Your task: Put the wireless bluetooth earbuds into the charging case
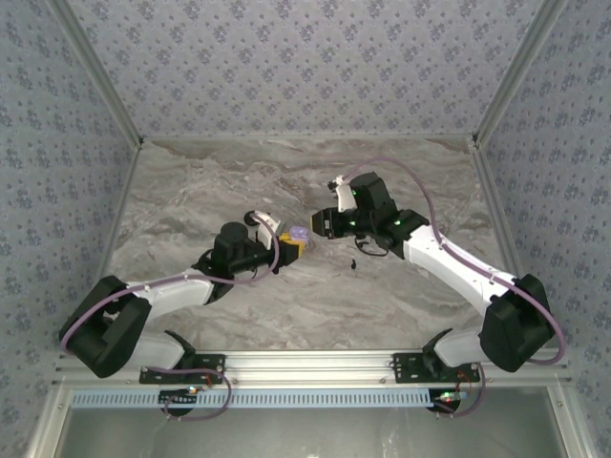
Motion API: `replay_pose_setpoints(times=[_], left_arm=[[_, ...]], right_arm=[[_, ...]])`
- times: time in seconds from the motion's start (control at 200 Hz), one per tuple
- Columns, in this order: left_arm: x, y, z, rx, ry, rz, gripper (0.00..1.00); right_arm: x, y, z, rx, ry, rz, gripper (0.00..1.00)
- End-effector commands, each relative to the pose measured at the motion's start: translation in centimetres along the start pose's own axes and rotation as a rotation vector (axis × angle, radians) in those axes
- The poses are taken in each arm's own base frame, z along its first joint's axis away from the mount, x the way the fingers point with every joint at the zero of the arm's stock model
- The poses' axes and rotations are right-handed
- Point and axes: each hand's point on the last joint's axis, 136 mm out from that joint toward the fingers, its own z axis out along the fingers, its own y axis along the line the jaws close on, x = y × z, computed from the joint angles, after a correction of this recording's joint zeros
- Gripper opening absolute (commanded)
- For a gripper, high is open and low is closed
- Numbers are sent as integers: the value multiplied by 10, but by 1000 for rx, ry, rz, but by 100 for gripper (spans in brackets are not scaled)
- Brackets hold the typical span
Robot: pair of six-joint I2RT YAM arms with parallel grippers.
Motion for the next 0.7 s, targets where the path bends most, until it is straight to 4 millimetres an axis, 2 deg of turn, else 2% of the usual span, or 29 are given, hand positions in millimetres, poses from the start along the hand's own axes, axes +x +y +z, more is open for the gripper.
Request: replay_pose_setpoints(times=[0.0, 0.695], left_arm=[[-28, -16, 0, 54, -78, 52, 25], [-49, -25, -1, 66, -115, 47, 25]], right_arm=[[-20, 18, -11, -22, -69, -21, 25], [-19, 21, 1, -20, -51, -29, 26]])
